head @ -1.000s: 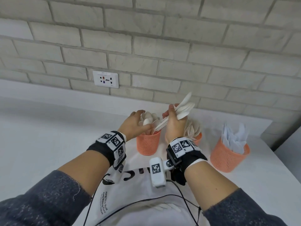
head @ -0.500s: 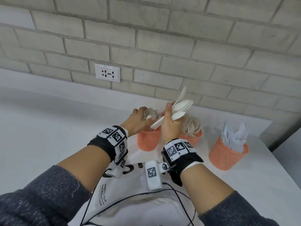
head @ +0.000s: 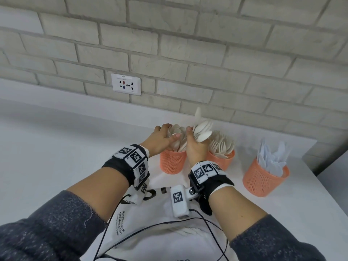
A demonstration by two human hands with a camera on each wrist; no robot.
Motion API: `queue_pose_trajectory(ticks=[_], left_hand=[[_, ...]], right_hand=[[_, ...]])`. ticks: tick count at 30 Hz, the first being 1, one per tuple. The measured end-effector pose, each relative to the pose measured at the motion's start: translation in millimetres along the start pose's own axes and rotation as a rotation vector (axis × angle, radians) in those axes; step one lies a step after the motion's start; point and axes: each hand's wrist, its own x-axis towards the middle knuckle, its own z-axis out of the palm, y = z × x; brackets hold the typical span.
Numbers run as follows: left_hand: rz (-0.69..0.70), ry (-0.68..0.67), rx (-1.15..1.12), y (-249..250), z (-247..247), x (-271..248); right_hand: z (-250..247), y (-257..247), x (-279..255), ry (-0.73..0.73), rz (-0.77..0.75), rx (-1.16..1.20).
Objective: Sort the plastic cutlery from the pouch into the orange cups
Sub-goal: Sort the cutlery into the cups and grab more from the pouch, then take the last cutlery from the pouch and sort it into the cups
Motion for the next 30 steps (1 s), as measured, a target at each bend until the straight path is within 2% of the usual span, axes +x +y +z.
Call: queue_pose_trajectory(ticks=[3, 9, 12, 15, 18, 19, 21, 23, 26, 28, 30], left_hand=[[0.005, -0.002, -0.006, -0.5, -0.4, 0.5], [0.003, -0.006, -0.001, 1.1, -0.9, 0.1], [-0.007, -0.021, 0.004, 1.4, -2.2, -1.1], [-0.019, -0.038, -0.015, 1.4, -4.1, -2.4], [-0.041, -0.050, -0.083, 2.4, -3.9, -1.6], [-0.047, -0.044, -0.118, 3.3, -3.5, -2.1], [-0.052, -0.036, -0.176, 5.1, -3.2, -3.5], [-0.047, -0.052, -0.195, 7.5, -3.7, -8.1], [-0.050, -0.049, -0.205, 13.2, -7.3, -20.0], [-0.002, 0.032, -0.134, 20.4, -12.9, -34.4], [0.088, 0.150, -0.028, 27.4, -20.5, -56.1]], right_hand=[[-3.0, 5.7, -1.0, -0.097, 0.018, 0.031], [-4.7, -10.1, -0.3, -0.114, -0.203, 0.073], [-5.4, -10.4, 1.1, -0.111, -0.362, -0.096], [-4.3, -8.1, 4.8, -0.104, -0.441, -0.254], [-8.2, -2.3, 7.0, -0.059, -0.546, -0.616], [-9.5, -0.8, 5.8, -0.091, -0.574, -0.755], [-10.8, 0.7, -0.2, -0.226, -0.565, -0.995], [-13.3, 0.4, -5.7, -0.352, -0.452, -1.130], [-18.9, -15.9, -9.6, -0.462, -0.291, -1.145], [-22.9, -33.3, -11.8, -0.457, -0.310, -1.075], [-28.4, -54.4, -14.3, -0.412, -0.401, -0.998]])
